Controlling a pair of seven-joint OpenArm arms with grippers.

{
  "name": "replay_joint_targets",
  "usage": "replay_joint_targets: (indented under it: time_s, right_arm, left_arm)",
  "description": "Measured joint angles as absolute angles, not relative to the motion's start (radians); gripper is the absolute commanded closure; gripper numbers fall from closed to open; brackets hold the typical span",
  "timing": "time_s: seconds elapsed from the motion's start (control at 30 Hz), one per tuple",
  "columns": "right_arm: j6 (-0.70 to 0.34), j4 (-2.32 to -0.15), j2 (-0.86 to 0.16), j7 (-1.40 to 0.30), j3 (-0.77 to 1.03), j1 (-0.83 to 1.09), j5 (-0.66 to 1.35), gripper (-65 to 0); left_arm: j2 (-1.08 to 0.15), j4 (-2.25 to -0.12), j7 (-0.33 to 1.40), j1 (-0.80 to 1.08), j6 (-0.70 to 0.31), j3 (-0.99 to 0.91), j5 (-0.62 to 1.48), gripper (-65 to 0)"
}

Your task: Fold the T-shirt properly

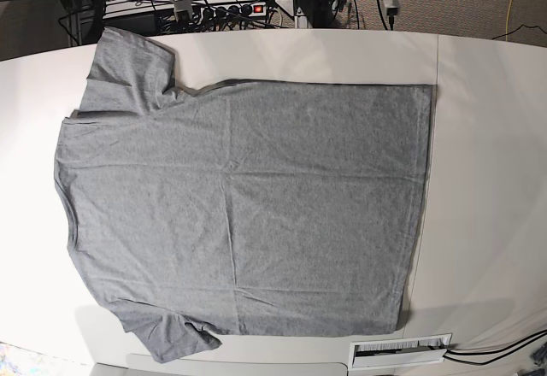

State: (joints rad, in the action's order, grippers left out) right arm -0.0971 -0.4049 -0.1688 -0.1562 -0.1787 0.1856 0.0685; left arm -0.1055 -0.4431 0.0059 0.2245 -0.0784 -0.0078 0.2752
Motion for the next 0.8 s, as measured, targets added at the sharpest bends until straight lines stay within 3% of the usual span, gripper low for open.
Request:
replay_joint_targets:
  time_s: [0.8]
  right_arm:
    - [-0.097, -0.406, -0.169, -0.156, -0.179, 0.189, 0.068, 0.0]
  left_arm:
    - [-0.108, -0.459, 0.005, 0.24, -0.078, -0.007, 0.278, 0.0]
